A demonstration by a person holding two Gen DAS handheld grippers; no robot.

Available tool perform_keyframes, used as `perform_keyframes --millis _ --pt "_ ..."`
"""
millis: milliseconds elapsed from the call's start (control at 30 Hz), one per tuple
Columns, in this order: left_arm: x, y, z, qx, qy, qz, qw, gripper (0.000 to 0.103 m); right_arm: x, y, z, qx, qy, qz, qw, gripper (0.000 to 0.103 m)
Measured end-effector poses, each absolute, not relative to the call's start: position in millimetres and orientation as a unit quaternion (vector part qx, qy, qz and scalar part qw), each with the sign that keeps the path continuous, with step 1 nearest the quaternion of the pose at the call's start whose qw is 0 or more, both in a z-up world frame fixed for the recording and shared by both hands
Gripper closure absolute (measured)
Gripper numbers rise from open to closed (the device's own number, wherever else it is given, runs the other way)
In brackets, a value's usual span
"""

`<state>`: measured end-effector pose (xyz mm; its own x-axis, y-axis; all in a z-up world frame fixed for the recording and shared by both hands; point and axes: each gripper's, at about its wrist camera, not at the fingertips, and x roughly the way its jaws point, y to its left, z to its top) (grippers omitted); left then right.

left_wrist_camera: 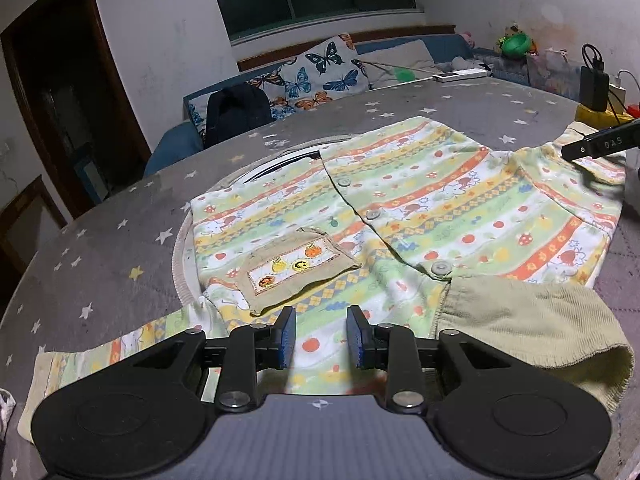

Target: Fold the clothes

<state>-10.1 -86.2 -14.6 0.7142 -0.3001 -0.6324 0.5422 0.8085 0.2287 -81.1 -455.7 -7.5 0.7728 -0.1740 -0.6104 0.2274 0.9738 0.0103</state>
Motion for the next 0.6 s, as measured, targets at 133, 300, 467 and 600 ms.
perform_keyframes --millis 133,300,467,600 --pt "-8.9 -85.6 -15.6 0.202 0.298 -0.232 0.904 0.072 -84.4 -470.9 -8.3 0.044 0.317 -0.135 0.938 0.042" --pt "-7.3 -82.3 -15.8 0.195 0.298 -0.230 0.906 0.067 -97.7 -489.4 -8.6 0.057 0.313 -0.167 0.933 0.043" --pt "-6.8 -80.3 -16.0 0.190 0.299 -0.226 0.907 0.063 -107.9 -488.2 -6.8 0.043 0.318 -0.175 0.931 0.043" --pt "-8.5 -80.5 -15.9 0.193 0.297 -0.224 0.908 0.063 -114.8 -482.1 -1.6 0.043 0.311 -0.169 0.934 0.043"
